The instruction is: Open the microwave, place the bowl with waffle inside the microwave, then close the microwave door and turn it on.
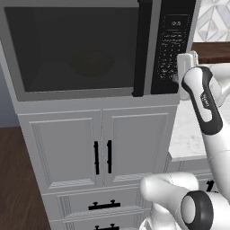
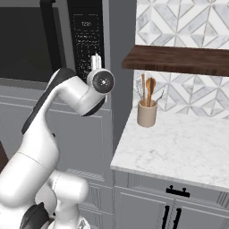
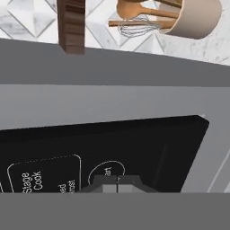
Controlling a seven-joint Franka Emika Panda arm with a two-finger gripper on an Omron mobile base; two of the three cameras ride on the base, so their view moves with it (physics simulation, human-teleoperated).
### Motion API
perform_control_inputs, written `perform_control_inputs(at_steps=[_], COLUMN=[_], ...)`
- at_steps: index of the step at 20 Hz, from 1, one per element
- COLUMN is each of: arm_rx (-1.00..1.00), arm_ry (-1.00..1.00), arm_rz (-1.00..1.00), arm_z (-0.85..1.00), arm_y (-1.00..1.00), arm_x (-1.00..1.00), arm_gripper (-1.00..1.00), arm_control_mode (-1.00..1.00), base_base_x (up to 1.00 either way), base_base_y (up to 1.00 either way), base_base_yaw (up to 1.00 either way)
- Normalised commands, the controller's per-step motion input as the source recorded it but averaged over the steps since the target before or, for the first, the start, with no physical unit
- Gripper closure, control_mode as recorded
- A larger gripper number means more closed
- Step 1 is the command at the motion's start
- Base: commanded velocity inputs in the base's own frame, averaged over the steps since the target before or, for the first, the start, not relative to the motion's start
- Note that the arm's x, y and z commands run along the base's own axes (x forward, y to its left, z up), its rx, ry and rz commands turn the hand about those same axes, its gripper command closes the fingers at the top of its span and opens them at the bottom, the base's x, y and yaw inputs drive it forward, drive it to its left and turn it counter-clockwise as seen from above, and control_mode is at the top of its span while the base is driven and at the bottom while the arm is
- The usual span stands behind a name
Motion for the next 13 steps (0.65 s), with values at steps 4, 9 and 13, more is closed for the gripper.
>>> perform_control_inputs(at_steps=[4,9,13], arm_rx=[-0.13,-0.3,-0.43], arm_ry=[0.0,-0.23,-0.46], arm_rz=[0.0,0.0,-0.03], arm_z=[-0.47,-0.92,-1.0], arm_y=[0.3,0.63,0.94], arm_x=[0.8,0.7,0.92], arm_gripper=[1.0,1.0,1.0], arm_control_mode=[-1.0,-1.0,-1.0], base_base_x=[0.0,0.0,0.0], base_base_y=[0.0,0.0,0.0], base_base_yaw=[0.0,0.0,0.0])
